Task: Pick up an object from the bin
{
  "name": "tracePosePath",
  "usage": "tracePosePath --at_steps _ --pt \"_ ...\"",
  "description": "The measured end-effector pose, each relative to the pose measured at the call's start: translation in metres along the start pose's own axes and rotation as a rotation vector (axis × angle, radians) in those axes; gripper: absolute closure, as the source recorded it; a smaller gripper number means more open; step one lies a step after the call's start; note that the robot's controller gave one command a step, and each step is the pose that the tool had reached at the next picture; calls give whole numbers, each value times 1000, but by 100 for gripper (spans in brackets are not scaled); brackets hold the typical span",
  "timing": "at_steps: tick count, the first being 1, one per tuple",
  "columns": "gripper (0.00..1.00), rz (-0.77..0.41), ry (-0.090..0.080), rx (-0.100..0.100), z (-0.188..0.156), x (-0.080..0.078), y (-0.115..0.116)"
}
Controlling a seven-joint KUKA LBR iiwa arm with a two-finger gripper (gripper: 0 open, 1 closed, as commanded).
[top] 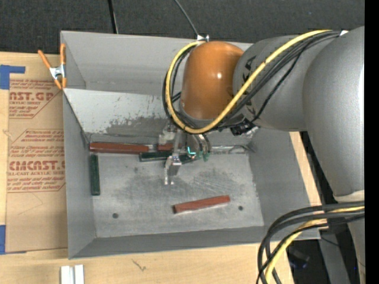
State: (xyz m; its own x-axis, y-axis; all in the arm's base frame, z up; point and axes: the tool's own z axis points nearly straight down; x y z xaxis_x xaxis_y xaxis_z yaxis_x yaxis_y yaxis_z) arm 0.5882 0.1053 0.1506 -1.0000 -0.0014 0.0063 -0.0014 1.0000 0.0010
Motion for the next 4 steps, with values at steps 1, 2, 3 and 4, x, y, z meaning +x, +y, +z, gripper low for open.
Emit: tracePosePath --at_steps 1,2,3,4 --pt "0 1 -8 -1 -5 -2 -1" --pt "0 122 -10 -1 51 -4 -18" --pt "0 79 -39 -12 69 -9 -26" --pt "0 215 -27 -16 70 -8 -37"
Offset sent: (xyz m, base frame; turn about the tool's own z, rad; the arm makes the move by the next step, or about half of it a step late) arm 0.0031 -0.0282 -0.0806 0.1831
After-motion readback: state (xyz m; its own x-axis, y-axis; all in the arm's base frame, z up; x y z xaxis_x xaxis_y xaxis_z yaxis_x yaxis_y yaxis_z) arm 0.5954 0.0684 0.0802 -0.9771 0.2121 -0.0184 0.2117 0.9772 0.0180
